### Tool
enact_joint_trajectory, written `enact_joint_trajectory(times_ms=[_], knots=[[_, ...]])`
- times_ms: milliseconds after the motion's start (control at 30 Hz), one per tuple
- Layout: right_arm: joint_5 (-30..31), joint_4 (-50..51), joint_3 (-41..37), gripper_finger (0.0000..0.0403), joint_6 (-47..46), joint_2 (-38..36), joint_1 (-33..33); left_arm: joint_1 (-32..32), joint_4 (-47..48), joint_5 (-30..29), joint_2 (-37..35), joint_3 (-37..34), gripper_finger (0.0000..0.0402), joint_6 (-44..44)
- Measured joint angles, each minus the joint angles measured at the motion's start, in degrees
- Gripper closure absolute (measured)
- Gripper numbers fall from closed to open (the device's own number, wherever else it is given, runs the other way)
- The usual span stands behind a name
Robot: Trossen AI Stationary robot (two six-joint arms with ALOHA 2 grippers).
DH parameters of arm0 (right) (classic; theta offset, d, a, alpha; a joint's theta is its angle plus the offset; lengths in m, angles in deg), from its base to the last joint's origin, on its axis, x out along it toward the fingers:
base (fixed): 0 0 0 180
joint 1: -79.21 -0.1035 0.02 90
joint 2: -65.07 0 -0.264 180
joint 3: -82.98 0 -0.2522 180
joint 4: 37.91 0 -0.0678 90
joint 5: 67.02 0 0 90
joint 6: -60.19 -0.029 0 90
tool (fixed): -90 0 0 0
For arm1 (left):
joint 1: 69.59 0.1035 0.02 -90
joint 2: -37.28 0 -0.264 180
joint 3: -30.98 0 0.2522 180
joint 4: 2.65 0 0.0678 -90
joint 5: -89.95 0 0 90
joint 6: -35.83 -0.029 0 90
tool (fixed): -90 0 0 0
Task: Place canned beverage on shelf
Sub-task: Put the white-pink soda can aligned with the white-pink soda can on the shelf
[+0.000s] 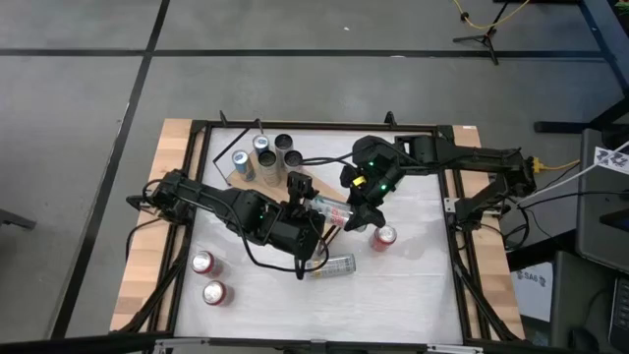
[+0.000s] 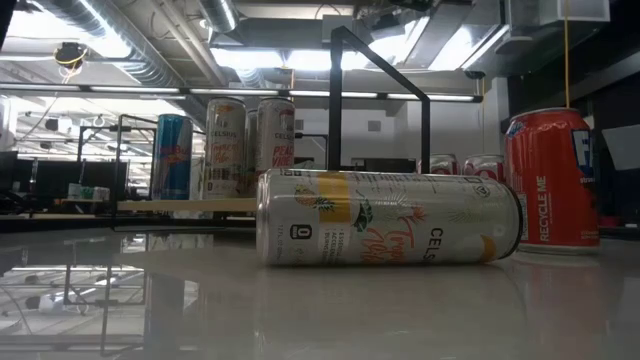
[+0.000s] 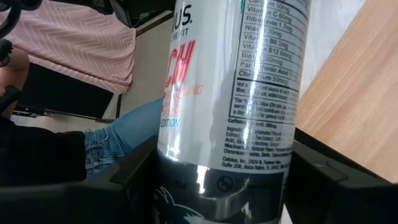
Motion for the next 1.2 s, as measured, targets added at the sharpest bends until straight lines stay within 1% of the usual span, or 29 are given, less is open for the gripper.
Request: enact_joint_trajectory(times_ms=[133,300,400,567,867,1033,1200], knots=[[-0.03,-0.01,-0.02,0.0149,0.0,0.0,0.0,0.0,0.02,0.27,0.0,0.0,0.011,1.27],[-0.43,-0.31,-0.07,0.0148,0.0,0.07,-0.09,0.17,0.0,5.67,-0.01,0.02,0.011,0.17],[-0.55,-0.31,-0.07,0.0149,0.01,0.07,-0.11,0.17,0.02,7.08,-0.02,0.02,0.011,0.11],[-0.39,-0.31,-0.07,0.0148,-0.02,0.07,-0.07,0.11,0.08,5.97,-0.02,0.02,0.011,0.63],[-0.32,-0.27,-0.07,0.015,-0.09,0.07,-0.07,0.07,0.21,5.86,-0.02,0.02,0.0106,0.0],[-0.23,-0.31,-0.07,0.0149,-0.09,0.04,-0.02,0.02,0.26,5.84,-0.02,0.02,0.0086,0.04],[0.03,-0.33,-0.07,0.015,-0.13,0.04,-0.02,-0.16,0.36,0.84,-0.01,0.02,0.0057,0.21]])
